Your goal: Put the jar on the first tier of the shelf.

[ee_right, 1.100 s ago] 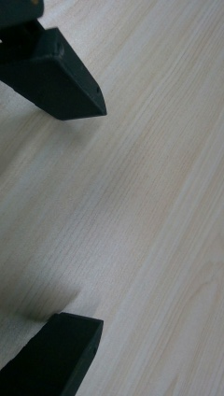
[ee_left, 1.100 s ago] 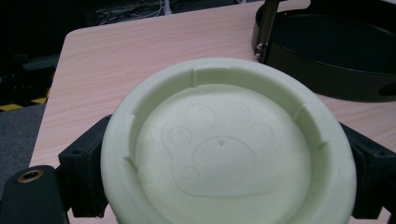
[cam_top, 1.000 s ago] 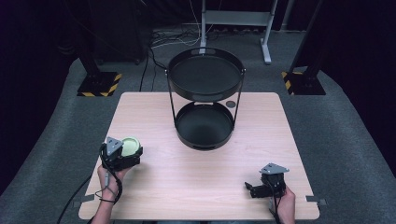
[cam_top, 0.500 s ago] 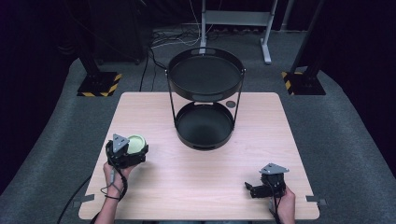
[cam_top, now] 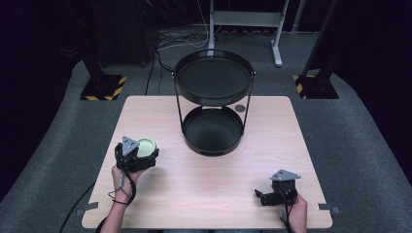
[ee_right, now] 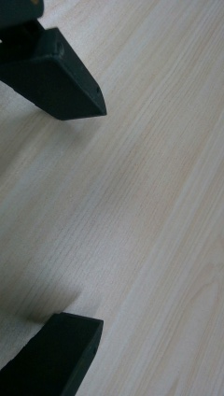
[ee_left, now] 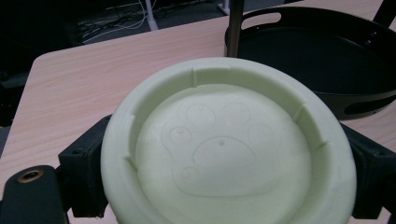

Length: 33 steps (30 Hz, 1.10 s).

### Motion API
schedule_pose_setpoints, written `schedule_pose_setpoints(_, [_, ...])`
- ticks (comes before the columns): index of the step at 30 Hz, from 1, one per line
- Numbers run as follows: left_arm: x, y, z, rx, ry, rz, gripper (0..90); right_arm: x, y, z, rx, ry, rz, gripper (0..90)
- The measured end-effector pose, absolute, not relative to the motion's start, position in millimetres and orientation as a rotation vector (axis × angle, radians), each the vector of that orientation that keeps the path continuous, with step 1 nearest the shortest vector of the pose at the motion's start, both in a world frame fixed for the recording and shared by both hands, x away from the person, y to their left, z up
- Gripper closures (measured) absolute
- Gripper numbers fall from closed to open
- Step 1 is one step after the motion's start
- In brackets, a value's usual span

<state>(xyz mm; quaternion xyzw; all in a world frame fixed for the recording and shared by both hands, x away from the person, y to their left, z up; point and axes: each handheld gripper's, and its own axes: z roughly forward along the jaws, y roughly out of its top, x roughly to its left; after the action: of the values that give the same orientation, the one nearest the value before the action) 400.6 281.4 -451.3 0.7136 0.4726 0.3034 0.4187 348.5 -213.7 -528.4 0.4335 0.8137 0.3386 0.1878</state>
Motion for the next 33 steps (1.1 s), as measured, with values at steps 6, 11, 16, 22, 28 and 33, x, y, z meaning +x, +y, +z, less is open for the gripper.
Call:
schedule_pose_setpoints(6, [403.6,274.8,-448.8,1.802,1.174,0.757,11.3,348.5,-213.7,-528.4,1.218,2.292,0.954,0.1])
schedule_pose_setpoints(11, [405.7,270.3,-445.9,1.810,1.162,0.758,11.4,348.4,-213.6,-528.4,1.218,2.294,0.954,0.1])
schedule_pose_setpoints(16, [408.1,265.8,-444.6,1.819,1.152,0.754,11.3,348.4,-213.6,-528.4,1.218,2.294,0.954,0.1])
schedule_pose_setpoints(22, [410.5,261.0,-445.6,1.821,1.148,0.743,11.4,348.5,-213.6,-528.4,1.218,2.294,0.955,0.1])
schedule_pose_setpoints(28, [412.1,255.5,-445.9,1.828,1.138,0.738,11.4,348.1,-213.4,-528.3,1.216,2.292,0.953,0.1])
schedule_pose_setpoints(33, [413.7,251.9,-444.9,1.827,1.130,0.736,11.3,348.1,-213.4,-528.3,1.216,2.292,0.953,0.1])
